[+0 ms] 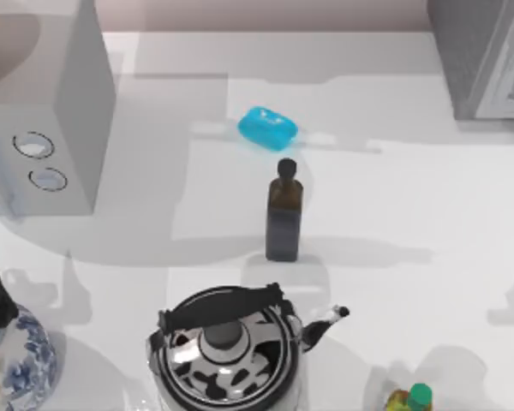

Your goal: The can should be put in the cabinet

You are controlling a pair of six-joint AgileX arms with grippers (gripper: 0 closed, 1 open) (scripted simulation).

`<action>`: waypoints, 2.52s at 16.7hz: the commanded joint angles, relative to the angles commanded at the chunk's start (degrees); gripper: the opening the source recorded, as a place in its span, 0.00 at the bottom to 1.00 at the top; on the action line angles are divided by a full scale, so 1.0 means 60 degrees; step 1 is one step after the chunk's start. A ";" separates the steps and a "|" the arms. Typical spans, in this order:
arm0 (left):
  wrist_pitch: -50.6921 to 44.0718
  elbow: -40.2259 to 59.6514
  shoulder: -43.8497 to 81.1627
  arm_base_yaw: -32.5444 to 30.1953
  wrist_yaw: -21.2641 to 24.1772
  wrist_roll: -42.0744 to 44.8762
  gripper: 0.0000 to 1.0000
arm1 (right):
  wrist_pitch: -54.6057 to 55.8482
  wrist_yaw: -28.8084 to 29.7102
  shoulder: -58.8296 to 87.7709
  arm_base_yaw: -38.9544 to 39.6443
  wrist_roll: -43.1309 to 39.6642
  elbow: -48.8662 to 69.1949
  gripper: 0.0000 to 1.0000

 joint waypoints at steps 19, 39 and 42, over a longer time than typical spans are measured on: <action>0.0000 0.0000 0.0000 0.0000 0.0000 0.0000 1.00 | -0.2520 0.1160 0.7944 0.1087 0.0109 1.0454 0.00; 0.0000 0.0000 0.0000 0.0000 0.0000 0.0000 1.00 | -0.4194 0.1830 1.3142 0.1678 0.0192 1.7248 0.00; 0.0000 0.0000 0.0000 0.0000 0.0000 0.0000 1.00 | -0.4545 0.1751 1.4190 0.1583 0.0190 1.8664 0.00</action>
